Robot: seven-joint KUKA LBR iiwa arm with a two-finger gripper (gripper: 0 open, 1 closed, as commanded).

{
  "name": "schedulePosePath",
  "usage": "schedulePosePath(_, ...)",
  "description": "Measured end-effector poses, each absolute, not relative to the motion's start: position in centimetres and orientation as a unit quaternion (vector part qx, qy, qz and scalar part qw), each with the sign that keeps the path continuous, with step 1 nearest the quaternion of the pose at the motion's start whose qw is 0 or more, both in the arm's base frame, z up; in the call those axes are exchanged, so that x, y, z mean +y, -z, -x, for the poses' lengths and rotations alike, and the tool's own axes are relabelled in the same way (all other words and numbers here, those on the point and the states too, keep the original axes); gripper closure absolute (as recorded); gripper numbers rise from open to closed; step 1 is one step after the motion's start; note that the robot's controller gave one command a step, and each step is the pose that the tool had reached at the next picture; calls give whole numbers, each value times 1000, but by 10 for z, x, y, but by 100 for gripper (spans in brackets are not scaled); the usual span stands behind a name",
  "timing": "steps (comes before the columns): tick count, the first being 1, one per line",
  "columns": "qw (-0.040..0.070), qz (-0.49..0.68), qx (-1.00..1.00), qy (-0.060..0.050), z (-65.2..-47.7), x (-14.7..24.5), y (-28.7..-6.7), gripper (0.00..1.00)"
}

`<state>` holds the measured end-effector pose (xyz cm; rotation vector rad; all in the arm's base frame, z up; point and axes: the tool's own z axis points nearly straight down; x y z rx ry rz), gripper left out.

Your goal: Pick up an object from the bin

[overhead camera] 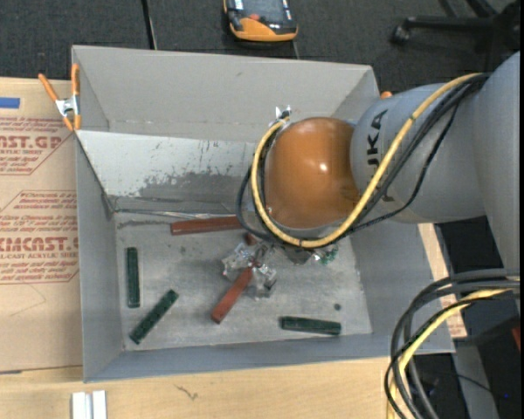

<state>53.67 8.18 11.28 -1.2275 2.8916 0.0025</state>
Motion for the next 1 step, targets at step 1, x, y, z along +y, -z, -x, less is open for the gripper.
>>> schedulePosePath(1,-1,391,921,-1,-536,82,-130,100)
